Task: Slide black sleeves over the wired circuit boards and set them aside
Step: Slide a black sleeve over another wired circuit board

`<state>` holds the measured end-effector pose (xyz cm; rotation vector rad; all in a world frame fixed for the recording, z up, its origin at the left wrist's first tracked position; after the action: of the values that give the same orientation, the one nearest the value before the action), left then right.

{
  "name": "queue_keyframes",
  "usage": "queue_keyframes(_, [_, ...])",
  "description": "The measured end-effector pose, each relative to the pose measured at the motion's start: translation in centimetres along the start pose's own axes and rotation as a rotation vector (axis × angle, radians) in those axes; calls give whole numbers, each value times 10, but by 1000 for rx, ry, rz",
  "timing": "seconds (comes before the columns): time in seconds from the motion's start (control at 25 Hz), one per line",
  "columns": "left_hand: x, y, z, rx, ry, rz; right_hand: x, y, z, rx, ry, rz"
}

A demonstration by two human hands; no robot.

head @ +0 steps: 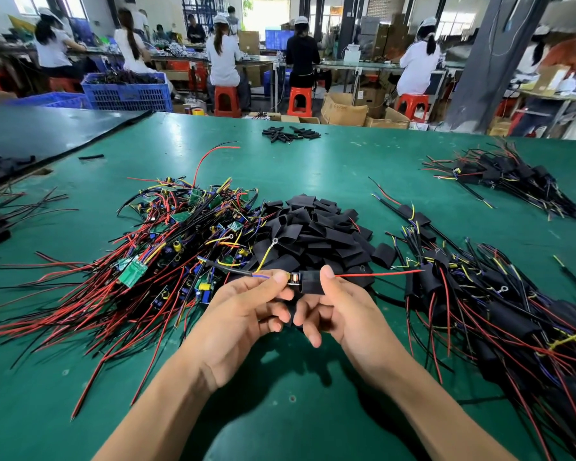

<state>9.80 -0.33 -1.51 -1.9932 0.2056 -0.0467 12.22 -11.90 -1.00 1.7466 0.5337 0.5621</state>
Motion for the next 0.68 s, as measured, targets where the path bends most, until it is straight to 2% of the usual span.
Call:
queue_keyframes(0.2, [0, 0, -1, 13, -9, -15, 1, -8, 4, -84, -34, -20])
queue_keyframes(0.44, [-2, -5, -3, 42, -41, -59, 2, -12, 4, -49, -34, -54])
queue_keyframes(0.68, [-3, -6, -5, 154, -74, -94, -2, -9, 7, -268, -99, -29])
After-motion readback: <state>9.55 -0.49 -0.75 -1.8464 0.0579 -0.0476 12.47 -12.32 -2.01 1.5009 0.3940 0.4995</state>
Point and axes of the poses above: each hand's wrist, its own x-axis towards the middle knuckle, its own z-axis out of the back of the hand, y = z × x, the point moved 9 cm from there along x, towards the middle knuckle, and after that the axes turned 8 degrees about y, right-handed, at the moved point
